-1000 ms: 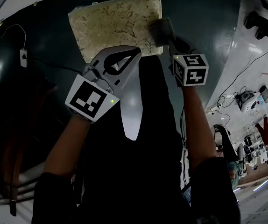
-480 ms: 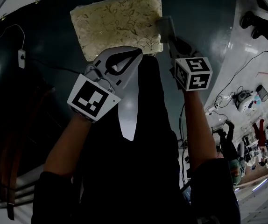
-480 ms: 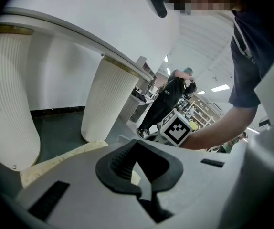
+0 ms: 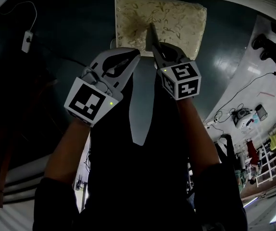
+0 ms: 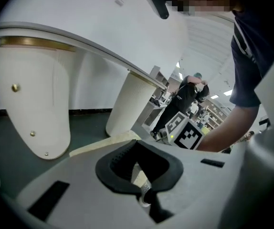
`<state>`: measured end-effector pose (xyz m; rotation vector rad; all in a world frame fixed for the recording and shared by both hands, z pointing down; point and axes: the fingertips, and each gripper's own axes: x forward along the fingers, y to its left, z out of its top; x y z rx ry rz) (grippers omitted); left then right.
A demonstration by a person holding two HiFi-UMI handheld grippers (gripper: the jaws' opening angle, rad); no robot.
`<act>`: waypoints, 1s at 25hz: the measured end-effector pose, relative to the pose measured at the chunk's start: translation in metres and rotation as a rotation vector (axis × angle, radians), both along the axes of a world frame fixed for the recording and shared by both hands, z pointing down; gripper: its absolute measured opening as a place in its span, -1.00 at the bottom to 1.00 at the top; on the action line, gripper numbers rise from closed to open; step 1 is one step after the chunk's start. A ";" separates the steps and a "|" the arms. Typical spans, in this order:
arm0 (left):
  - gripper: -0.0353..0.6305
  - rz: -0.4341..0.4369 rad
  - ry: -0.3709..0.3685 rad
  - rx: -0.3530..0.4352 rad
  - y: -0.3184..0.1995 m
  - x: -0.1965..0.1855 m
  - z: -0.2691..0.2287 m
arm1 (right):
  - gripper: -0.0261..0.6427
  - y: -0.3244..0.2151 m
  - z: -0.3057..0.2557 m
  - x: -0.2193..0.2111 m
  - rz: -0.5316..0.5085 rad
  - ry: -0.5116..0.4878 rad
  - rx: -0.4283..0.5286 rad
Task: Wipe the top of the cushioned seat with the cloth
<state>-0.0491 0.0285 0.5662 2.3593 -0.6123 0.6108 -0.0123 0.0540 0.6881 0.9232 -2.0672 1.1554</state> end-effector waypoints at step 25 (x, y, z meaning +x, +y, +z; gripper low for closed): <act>-0.87 -0.116 -0.024 -0.052 0.031 -0.077 0.035 | -0.82 0.050 0.046 -0.077 -0.126 -0.016 -0.108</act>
